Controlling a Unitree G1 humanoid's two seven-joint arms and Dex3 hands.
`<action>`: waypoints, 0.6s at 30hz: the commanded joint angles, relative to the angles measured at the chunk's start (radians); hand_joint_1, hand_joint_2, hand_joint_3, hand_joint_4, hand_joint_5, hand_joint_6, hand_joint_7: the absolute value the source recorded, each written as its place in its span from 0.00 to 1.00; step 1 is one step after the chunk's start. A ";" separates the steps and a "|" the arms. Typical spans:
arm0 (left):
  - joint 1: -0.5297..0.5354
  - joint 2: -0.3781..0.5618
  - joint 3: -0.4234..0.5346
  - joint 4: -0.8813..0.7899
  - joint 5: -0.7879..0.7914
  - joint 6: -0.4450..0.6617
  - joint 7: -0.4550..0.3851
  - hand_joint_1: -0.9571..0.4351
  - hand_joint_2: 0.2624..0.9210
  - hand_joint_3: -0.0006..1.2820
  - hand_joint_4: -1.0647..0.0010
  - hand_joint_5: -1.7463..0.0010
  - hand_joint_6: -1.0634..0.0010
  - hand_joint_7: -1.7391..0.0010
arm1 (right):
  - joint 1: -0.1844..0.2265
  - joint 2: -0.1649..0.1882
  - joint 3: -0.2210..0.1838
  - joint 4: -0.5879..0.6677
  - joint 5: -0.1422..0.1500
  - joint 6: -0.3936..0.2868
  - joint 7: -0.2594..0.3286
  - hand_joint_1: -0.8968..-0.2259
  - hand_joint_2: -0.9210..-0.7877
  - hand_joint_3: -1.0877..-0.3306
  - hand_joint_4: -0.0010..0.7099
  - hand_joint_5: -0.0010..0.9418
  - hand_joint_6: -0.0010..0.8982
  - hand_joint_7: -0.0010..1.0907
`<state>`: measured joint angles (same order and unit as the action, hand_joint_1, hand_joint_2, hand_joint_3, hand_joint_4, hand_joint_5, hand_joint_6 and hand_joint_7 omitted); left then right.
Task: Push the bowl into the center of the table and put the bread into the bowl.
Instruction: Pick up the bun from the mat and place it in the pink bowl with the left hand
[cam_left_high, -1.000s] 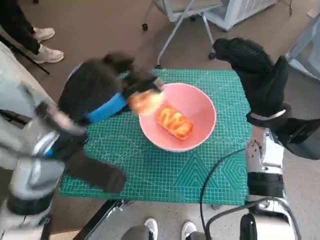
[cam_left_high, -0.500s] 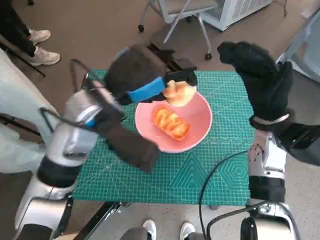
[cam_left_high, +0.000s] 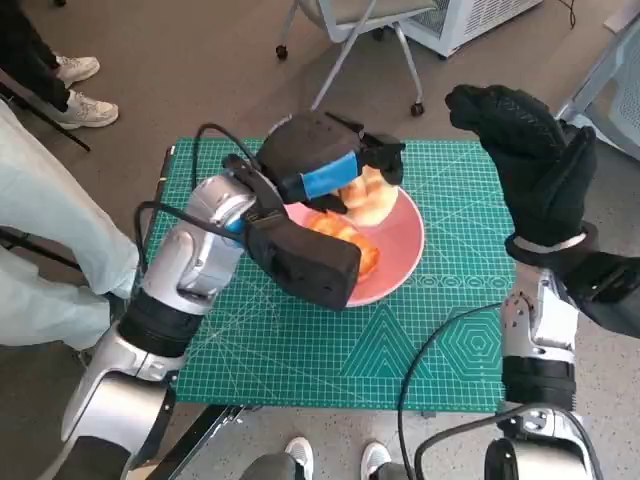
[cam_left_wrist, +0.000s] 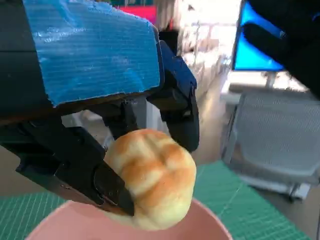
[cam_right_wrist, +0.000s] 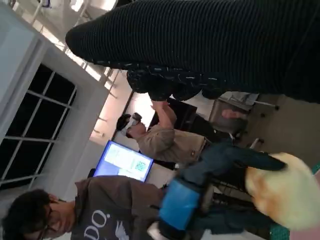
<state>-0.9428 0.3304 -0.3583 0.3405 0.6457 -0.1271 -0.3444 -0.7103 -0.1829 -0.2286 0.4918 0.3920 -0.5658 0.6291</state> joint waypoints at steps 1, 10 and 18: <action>0.019 -0.006 0.006 -0.008 -0.033 0.042 -0.036 0.43 0.93 0.01 0.60 0.95 0.55 0.94 | 0.018 -0.011 -0.009 0.017 0.001 0.000 -0.008 0.36 0.00 0.58 0.24 0.01 0.04 0.43; 0.026 -0.024 0.125 0.099 -0.328 -0.042 -0.148 0.42 0.99 0.01 0.76 1.00 0.67 1.00 | 0.001 -0.009 -0.015 0.048 -0.002 -0.022 -0.011 0.37 0.00 0.60 0.26 0.00 0.08 0.36; 0.027 -0.058 0.276 0.186 -0.610 -0.080 -0.229 0.37 1.00 0.05 0.85 1.00 0.76 1.00 | -0.012 -0.007 -0.010 0.054 -0.001 -0.022 -0.015 0.37 0.00 0.59 0.26 0.00 0.09 0.35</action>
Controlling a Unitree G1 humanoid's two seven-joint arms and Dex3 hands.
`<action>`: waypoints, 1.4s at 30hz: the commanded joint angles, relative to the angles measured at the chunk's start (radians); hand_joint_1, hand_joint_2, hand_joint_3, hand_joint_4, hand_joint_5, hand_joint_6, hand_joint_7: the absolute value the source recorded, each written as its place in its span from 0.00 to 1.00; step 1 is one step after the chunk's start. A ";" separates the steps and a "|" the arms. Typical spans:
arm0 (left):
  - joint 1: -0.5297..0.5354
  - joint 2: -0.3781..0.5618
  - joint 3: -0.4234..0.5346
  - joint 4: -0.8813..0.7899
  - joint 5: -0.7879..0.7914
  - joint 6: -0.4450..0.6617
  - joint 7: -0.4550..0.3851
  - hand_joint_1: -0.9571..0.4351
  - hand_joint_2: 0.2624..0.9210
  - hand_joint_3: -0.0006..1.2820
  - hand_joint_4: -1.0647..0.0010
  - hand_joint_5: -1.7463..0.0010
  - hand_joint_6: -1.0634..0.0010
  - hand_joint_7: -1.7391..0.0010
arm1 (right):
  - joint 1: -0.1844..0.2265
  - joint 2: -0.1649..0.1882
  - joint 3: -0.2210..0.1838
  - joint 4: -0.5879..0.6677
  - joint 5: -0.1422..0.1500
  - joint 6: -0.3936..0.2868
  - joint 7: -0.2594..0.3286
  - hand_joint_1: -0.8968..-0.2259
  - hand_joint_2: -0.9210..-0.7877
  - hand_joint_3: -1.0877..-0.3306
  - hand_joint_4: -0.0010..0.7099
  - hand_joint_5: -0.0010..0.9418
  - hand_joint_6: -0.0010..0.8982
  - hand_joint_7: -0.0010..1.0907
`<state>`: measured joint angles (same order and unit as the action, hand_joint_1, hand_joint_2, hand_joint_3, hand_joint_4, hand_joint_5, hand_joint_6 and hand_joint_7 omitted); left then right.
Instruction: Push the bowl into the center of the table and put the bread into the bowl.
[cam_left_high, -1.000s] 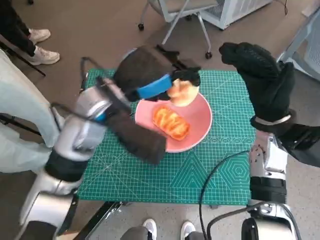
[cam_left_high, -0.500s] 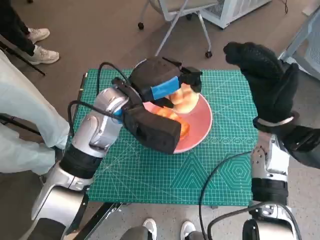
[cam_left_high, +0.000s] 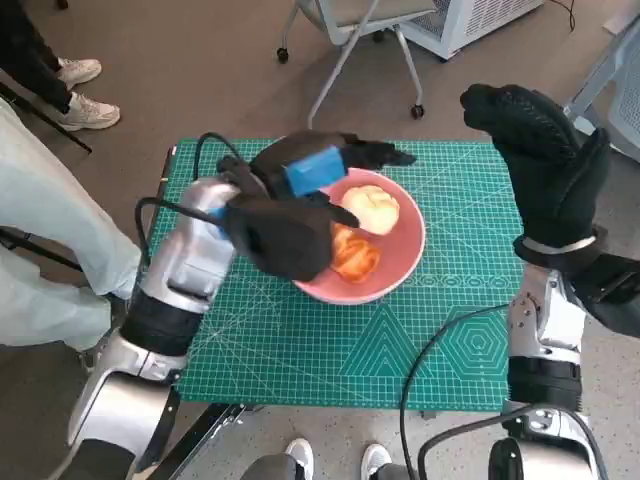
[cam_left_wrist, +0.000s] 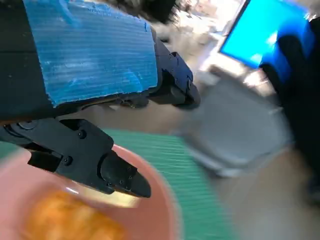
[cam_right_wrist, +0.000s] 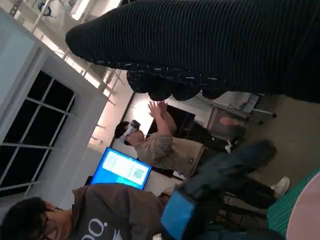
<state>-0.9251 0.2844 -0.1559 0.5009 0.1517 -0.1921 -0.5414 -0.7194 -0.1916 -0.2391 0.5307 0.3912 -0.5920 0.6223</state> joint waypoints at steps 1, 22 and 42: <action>0.018 -0.018 0.098 0.012 -0.155 -0.007 -0.037 0.36 1.00 0.05 0.85 1.00 0.77 1.00 | -0.006 0.001 0.001 0.013 -0.001 0.006 -0.011 0.37 0.00 0.59 0.26 0.00 0.09 0.35; 0.204 -0.173 0.296 -0.214 -0.422 -0.090 0.142 0.22 1.00 0.39 0.84 0.99 0.84 1.00 | -0.049 -0.009 0.007 0.000 -0.019 0.015 -0.043 0.37 0.00 0.60 0.28 0.00 0.16 0.29; 0.249 -0.190 0.283 -0.198 -0.386 -0.236 0.189 0.17 1.00 0.42 0.83 0.99 0.82 0.98 | -0.067 -0.001 0.031 -0.041 -0.021 0.036 -0.061 0.37 0.00 0.54 0.26 0.00 0.17 0.23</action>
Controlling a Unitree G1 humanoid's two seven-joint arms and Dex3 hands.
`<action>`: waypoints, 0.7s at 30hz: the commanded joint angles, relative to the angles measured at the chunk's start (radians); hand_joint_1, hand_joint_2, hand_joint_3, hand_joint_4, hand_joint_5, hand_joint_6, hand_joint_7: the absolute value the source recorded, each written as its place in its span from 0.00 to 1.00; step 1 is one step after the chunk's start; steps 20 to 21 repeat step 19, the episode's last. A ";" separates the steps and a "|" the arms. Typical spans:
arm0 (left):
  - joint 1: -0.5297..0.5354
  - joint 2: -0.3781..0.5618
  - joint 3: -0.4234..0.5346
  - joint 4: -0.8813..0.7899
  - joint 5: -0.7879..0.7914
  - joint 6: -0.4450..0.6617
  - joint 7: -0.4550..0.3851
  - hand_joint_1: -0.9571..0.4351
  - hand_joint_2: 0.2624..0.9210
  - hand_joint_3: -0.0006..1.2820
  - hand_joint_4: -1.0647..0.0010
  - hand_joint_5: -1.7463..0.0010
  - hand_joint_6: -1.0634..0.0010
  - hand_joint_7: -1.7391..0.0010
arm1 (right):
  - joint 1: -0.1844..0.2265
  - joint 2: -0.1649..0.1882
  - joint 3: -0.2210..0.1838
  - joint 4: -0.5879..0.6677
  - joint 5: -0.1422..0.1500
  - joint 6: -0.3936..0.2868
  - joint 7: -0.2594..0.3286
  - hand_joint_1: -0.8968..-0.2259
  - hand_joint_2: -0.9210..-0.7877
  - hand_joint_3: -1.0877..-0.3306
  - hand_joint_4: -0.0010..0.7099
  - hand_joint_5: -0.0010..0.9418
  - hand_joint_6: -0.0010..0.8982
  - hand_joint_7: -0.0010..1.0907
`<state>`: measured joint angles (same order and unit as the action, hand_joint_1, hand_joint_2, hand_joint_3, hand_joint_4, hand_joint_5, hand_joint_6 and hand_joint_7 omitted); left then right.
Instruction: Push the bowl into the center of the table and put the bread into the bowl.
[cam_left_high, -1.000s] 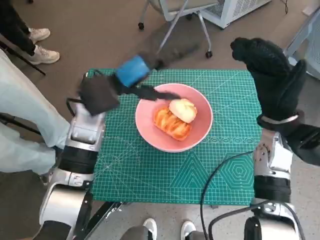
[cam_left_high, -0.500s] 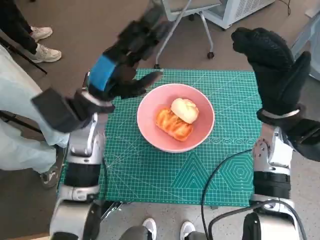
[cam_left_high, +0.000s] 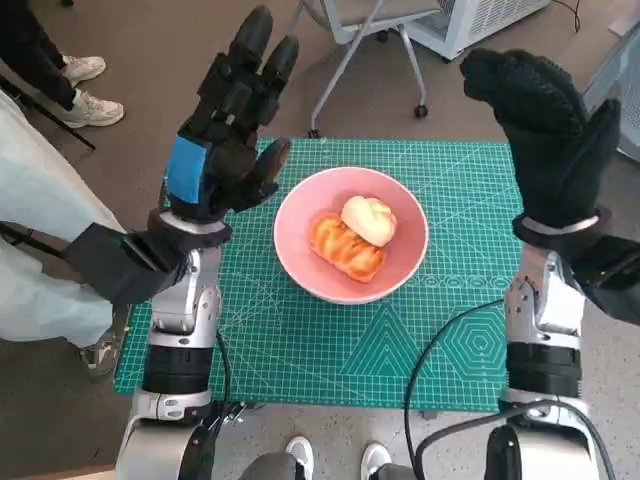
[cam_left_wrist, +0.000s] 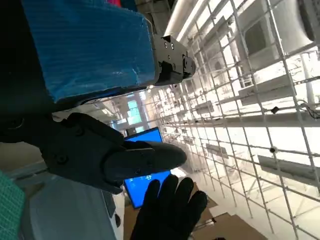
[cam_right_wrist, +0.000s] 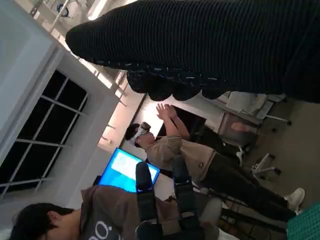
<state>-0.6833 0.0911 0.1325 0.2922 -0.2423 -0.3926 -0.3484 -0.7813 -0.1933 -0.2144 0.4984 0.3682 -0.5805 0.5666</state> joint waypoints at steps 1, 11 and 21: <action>0.006 0.003 -0.006 0.016 0.008 -0.043 -0.006 0.17 1.00 0.42 0.83 0.99 0.82 0.98 | -0.007 0.000 0.007 -0.011 0.003 0.030 -0.006 0.37 0.00 0.54 0.26 0.00 0.17 0.23; 0.004 0.008 -0.006 0.026 -0.015 -0.052 -0.028 0.16 1.00 0.43 0.84 1.00 0.83 0.98 | -0.005 -0.001 0.006 -0.037 0.002 0.070 -0.020 0.36 0.00 0.56 0.26 0.00 0.20 0.22; 0.003 0.013 -0.004 0.005 -0.079 0.009 -0.079 0.16 1.00 0.39 0.87 1.00 0.84 0.98 | 0.011 -0.002 0.013 -0.074 -0.015 0.097 -0.044 0.35 0.00 0.60 0.27 0.00 0.21 0.21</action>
